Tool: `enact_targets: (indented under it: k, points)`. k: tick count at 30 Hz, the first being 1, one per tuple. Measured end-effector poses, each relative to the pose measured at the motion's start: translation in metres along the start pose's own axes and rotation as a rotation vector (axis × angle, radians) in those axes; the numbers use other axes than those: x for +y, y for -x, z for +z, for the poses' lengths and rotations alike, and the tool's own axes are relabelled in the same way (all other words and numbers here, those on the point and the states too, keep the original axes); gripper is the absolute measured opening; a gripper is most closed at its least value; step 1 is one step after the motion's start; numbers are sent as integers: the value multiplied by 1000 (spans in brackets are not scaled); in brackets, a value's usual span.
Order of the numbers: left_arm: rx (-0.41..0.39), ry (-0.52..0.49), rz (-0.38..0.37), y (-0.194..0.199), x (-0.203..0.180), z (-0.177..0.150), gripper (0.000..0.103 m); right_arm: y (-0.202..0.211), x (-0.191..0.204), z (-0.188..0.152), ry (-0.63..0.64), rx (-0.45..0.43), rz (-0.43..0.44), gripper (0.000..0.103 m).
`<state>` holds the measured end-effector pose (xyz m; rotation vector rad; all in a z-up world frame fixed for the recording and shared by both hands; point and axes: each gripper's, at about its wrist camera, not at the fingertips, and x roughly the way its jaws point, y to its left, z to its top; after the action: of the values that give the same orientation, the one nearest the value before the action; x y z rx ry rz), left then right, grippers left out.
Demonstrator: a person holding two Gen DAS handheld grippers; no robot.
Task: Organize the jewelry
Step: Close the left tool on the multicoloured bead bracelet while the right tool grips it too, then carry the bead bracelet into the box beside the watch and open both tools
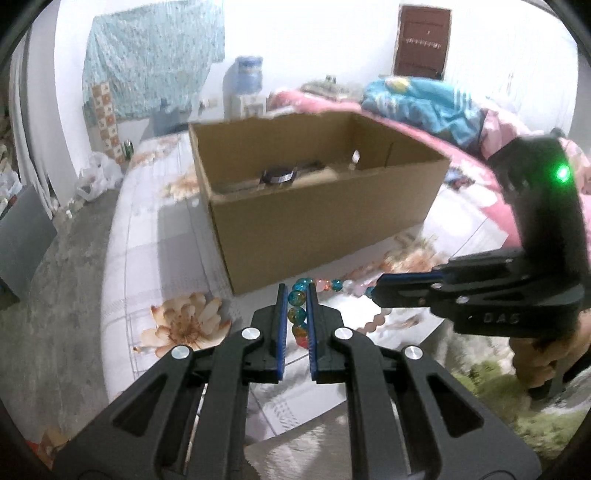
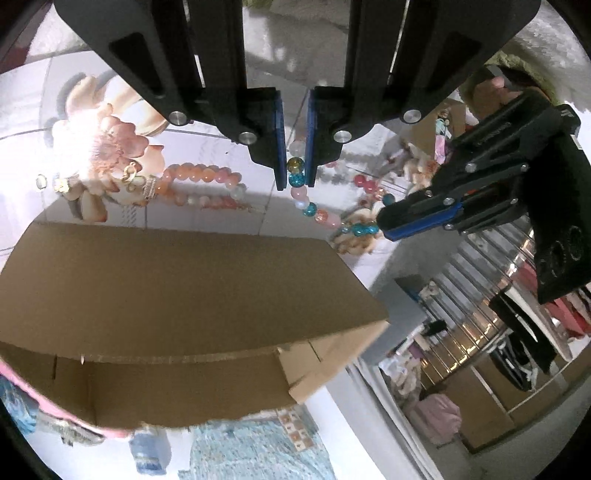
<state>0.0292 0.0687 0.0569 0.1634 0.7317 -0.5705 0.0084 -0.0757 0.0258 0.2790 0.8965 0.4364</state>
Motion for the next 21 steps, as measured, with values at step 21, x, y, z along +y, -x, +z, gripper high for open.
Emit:
enact_targets:
  k: [21]
  points:
    - [-156, -107, 70, -29, 7, 152, 9, 24, -26, 155, 35, -99, 63, 10]
